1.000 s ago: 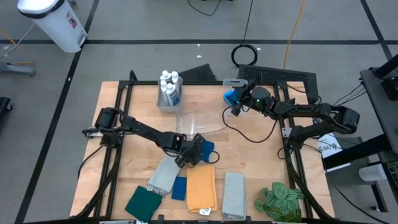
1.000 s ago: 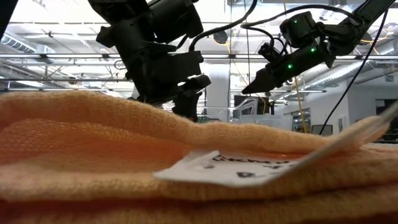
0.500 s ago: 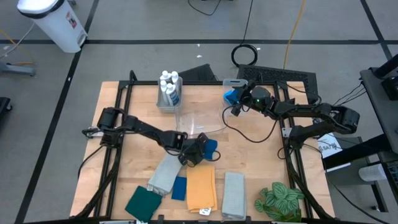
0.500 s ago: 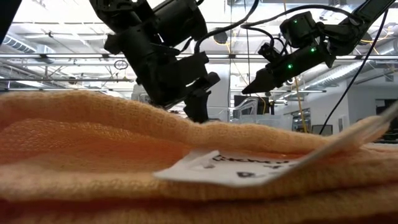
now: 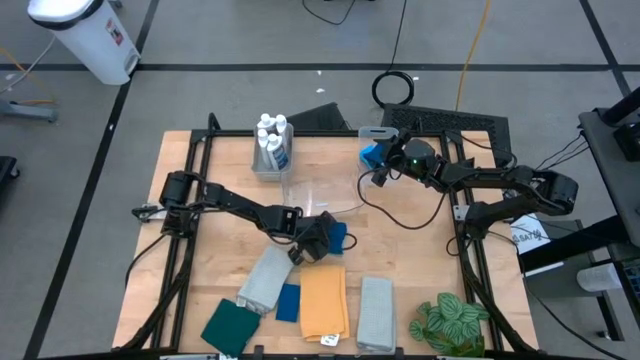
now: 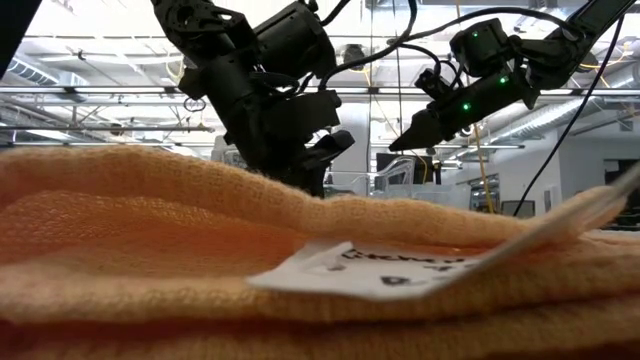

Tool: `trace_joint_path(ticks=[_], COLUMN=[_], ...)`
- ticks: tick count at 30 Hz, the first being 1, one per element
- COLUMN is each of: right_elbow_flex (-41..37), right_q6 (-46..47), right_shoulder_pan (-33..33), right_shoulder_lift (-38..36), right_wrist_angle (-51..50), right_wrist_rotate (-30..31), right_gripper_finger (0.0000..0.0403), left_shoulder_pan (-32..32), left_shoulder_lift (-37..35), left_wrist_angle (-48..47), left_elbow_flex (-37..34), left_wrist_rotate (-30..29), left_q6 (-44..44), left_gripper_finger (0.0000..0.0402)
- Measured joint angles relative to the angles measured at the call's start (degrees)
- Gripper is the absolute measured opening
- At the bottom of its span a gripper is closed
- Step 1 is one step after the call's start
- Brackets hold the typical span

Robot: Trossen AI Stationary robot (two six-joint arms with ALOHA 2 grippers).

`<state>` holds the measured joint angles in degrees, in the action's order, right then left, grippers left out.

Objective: Pick & Place Kitchen Items
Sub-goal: Put the blue sponge into the white bin

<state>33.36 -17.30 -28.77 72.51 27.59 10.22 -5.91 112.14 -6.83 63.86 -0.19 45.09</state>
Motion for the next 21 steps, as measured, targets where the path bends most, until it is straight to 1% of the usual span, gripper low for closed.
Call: trace_joint_path(ticks=[3,5,8,11,13,17,21], right_elbow_flex=[0.0,0.0,0.0,0.0,0.0,0.0,0.0], right_q6=[-0.02,-0.04,-0.04,0.06,0.26,0.27,-0.29], right_shoulder_pan=[0.0,0.0,0.0,0.0,0.02,0.39,0.92], right_shoulder_lift=[0.02,0.0,0.02,0.02,0.02,0.01,0.02], right_wrist_angle=[0.0,0.0,0.0,0.0,-0.02,-0.09,0.01], right_wrist_rotate=[0.0,0.0,0.0,0.0,0.0,0.0,-0.01], right_gripper_finger=[0.0254,0.0254,0.0254,0.0254,0.0254,0.0254,0.0254], left_shoulder_pan=[-0.07,0.0,0.14,1.03,1.65,2.5,3.37], left_shoulder_lift=[-0.44,-1.16,-2.8,-4.47,-4.52,-6.02,-9.09], left_wrist_angle=[-0.32,-0.92,-1.31,-3.03,-3.23,-3.84,-5.04], left_elbow_flex=[-0.02,0.15,1.02,1.46,1.45,1.42,1.76], left_wrist_rotate=[0.17,1.56,5.1,10.62,12.28,12.64,11.91], left_q6=[-0.59,-2.18,-6.75,-10.25,-12.53,-15.43,-22.77], left_gripper_finger=[0.0008,0.0008,0.0012,0.0006,0.0008,0.0009,0.0007])
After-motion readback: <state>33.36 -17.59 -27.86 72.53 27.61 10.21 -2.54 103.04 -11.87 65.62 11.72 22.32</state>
